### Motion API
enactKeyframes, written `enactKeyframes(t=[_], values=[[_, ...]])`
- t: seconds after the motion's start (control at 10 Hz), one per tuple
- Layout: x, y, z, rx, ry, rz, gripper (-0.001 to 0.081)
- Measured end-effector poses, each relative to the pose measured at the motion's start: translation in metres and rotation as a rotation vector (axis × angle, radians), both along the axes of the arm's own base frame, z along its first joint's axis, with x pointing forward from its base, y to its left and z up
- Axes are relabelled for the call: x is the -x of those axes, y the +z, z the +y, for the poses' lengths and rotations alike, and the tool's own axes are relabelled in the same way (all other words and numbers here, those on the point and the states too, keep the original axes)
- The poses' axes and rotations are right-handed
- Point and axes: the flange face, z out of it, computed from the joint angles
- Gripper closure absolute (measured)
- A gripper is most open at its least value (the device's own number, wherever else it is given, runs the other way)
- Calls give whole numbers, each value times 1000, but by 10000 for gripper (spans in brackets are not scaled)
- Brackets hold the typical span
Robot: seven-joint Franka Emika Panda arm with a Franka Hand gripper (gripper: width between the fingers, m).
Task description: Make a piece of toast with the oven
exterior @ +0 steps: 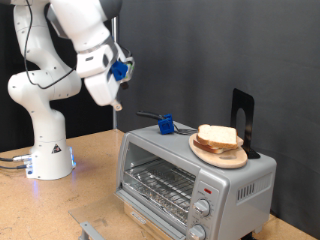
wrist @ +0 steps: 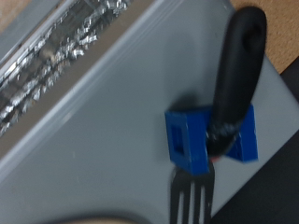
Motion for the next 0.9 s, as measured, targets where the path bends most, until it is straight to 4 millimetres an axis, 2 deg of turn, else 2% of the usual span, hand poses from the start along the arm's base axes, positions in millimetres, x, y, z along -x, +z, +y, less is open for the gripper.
enactKeyframes(t=[0.3, 0.4, 0.9], values=[[4, 29, 45, 41, -12, -108, -2], [7, 35, 52, 44, -13, -116, -2], [6, 19, 53, 94, 7, -100, -2]])
